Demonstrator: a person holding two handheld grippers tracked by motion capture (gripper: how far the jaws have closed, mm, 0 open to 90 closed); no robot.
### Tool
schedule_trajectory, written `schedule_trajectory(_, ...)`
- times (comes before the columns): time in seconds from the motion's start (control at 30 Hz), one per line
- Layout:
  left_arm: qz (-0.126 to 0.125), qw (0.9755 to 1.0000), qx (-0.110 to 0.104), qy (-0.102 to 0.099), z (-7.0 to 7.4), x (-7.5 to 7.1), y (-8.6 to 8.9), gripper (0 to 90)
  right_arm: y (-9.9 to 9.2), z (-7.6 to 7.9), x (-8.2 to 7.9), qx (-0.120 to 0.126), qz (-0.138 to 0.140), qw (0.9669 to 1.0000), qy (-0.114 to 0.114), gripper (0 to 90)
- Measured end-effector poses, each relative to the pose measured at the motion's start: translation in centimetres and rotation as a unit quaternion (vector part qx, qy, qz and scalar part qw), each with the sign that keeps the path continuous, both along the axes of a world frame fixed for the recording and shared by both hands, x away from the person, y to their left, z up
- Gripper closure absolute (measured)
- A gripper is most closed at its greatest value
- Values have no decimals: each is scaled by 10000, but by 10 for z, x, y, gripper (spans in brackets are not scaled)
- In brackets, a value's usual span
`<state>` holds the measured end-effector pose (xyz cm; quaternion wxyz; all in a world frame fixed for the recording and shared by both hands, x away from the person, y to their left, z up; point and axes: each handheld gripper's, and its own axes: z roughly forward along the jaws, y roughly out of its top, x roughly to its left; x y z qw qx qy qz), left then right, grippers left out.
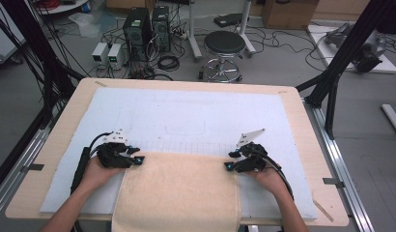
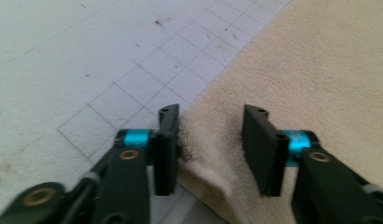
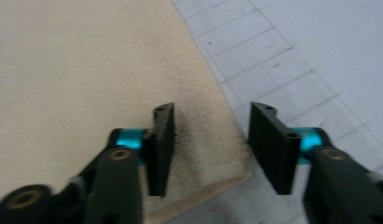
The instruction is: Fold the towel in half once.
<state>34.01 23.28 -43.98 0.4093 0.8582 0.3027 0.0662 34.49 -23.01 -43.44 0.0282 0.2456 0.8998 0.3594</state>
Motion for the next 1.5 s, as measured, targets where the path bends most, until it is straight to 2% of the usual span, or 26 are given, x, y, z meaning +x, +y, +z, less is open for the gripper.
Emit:
schedule_trajectory(0.03,1,10000,-39,38,0,0,0,721,0,0,0,53,42,10000,68,730)
schedule_trajectory(0.07,9,10000,0,27,2,-1,0,776,1,0,-1,143,199,9995,188,792)
schedule_trajectory(0.1,25,10000,30,-35,3,-2,0,807,3,2,-3,89,254,9995,163,820)
schedule_trajectory(0.2,245,9995,21,-216,11,0,1,826,9,10,-4,-89,332,9994,-20,840)
schedule_trajectory(0.3,569,9975,-36,-419,25,12,0,831,13,27,7,-183,172,9992,-326,850)
schedule_trajectory(0.37,869,9945,-111,-569,37,29,-1,832,15,40,23,-229,-24,9981,-574,853)
schedule_trajectory(0.4,1000,9930,-82,-618,43,39,-1,831,16,46,33,-220,-133,9972,-706,853)
schedule_trajectory(0.43,1160,9909,-90,-680,52,55,-3,831,16,52,45,-243,-238,9964,-776,853)
schedule_trajectory(0.47,1210,9901,-81,-708,55,60,-3,831,16,62,62,-209,-437,9952,-852,854)
schedule_trajectory(0.57,1403,9865,96,-836,74,89,-12,832,14,77,89,-52,-677,9933,-939,854)
schedule_trajectory(0.67,1573,9818,59,-1063,99,114,-20,832,15,94,112,-206,-951,9890,-1110,854)
schedule_trajectory(0.73,1589,9801,59,-1185,111,124,-24,830,12,103,125,-178,-1124,9866,-1167,850)
schedule_trajectory(0.77,1629,9778,33,-1316,115,127,-26,817,11,106,129,-150,-1202,9848,-1246,822)
schedule_trajectory(0.8,1666,9761,23,-1396,116,128,-27,745,9,108,133,-88,-1282,9825,-1350,682)
schedule_trajectory(0.83,1643,9772,26,-1346,114,130,-27,680,8,107,135,-55,-1430,9804,-1352,603)
schedule_trajectory(0.9,1477,9826,30,-1127,107,129,-23,657,4,99,137,35,-1436,9841,-1046,556)
schedule_trajectory(0.93,1416,9840,36,-1078,104,127,-21,641,4,96,134,-36,-1375,9850,-1039,551)
schedule_trajectory(0.97,1345,9852,12,-1063,99,123,-18,633,5,94,131,-96,-1305,9854,-1087,533)
schedule_trajectory(1.0,1332,9856,-25,-1039,94,119,-13,626,5,91,128,-150,-1235,9870,-1019,490)
schedule_trajectory(1.07,1243,9878,-169,-925,84,110,-5,602,7,88,123,-190,-1122,9913,-654,450)
schedule_trajectory(1.1,1219,9881,-234,-906,80,105,-2,594,8,88,119,-258,-1039,9922,-642,439)
schedule_trajectory(1.17,1149,9888,-381,-868,75,94,4,571,10,89,104,-3,-936,9921,-836,440)
schedule_trajectory(1.23,1056,9894,-425,-901,72,82,7,537,12,89,91,95,-833,9924,-895,422)
schedule_trajectory(1.37,788,9904,-530,-1002,67,54,8,476,12,84,62,144,-669,9921,-1051,408)
schedule_trajectory(1.47,659,9896,-675,-1082,62,33,10,458,9,80,43,257,-653,9911,-1129,405)
schedule_trajectory(1.5,609,9900,-637,-1103,60,27,11,450,7,78,34,260,-621,9911,-1147,403)
